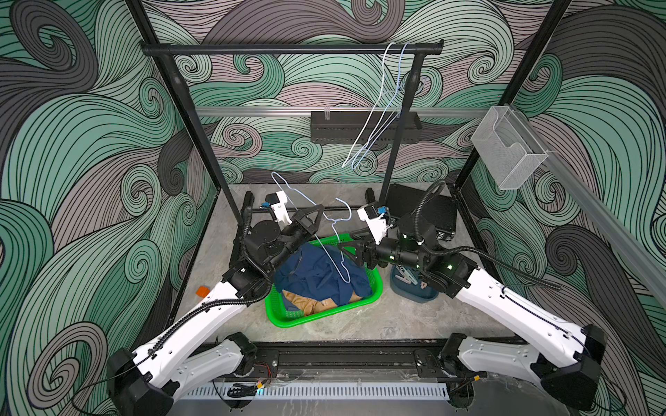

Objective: Remove the clothespins securing t-shirts to the hanger
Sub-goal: Place the hanger on the clothes rail.

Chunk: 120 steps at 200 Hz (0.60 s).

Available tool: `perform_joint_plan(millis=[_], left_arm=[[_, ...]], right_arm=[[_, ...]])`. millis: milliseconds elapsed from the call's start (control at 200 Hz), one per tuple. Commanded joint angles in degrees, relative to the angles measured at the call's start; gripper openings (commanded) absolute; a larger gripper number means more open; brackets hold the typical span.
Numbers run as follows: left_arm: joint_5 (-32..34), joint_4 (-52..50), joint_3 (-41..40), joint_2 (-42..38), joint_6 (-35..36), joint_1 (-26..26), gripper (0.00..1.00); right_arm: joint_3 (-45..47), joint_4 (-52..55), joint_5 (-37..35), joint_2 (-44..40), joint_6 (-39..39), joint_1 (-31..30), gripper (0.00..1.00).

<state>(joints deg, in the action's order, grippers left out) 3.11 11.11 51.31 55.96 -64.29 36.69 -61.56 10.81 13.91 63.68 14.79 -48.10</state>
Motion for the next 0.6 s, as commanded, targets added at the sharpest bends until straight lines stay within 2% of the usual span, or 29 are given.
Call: perform_joint_plan(millis=[0, 265, 385, 595], left_arm=[[3.9, -1.1, 3.3, -2.2, -3.0, -1.1, 0.00], [10.4, -2.1, 1.1, -5.7, -8.9, -2.1, 0.00], [11.0, -0.2, -1.0, -6.3, -12.4, -2.1, 0.00], [11.0, 0.0, -1.3, -6.9, -14.0, -2.1, 0.00]], right_arm=[[3.2, -4.4, -1.3, -3.7, -3.0, -0.2, 0.66], [10.3, -5.7, -2.4, -8.2, -8.8, -3.0, 0.67], [10.6, -6.0, -4.0, -6.7, -10.5, -4.9, 0.66], [9.2, -8.4, -4.5, -2.4, -11.3, -5.1, 0.59]])
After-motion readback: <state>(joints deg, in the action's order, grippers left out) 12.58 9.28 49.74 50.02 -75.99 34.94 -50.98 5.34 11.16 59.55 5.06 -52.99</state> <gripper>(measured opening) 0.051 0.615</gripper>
